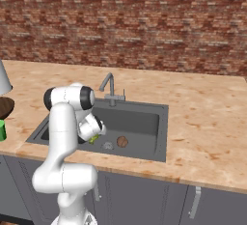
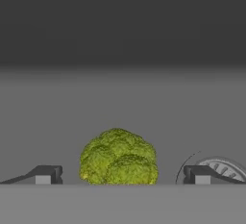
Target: Remove the broccoli and potato from the sink. Then move the bowl and cup from the counter to the sink for washing.
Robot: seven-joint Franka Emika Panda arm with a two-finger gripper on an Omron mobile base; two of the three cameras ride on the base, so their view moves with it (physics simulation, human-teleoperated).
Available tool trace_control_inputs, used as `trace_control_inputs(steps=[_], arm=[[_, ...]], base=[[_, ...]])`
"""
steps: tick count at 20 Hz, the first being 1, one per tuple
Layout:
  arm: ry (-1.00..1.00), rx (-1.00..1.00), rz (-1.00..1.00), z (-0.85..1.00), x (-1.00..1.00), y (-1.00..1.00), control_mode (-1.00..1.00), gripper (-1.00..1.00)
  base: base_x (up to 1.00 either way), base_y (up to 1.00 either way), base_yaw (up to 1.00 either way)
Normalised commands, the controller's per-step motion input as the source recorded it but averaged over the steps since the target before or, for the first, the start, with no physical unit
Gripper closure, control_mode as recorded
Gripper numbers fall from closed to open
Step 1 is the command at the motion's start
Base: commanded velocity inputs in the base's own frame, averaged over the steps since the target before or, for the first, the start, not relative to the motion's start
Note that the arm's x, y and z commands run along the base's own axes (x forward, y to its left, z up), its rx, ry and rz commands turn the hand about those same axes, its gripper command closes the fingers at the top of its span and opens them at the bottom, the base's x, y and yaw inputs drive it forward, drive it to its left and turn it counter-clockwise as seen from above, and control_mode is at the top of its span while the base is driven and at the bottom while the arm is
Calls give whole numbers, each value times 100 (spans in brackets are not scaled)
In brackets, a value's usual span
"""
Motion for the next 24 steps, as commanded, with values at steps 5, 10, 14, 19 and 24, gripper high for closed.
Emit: trace_control_inputs(steps=[5,10,14,19,24], arm=[[0,0,0,-9,14,0,-100,-100],[4,0,0,-12,12,0,-100,-100],[3,0,0,-11,14,0,-100,-100],[2,0,0,-10,16,0,-100,-100],[3,0,0,-8,17,-1,-100,-100]], base=[[0,0,0],[0,0,0],[0,0,0],[0,0,0],[0,0,0]])
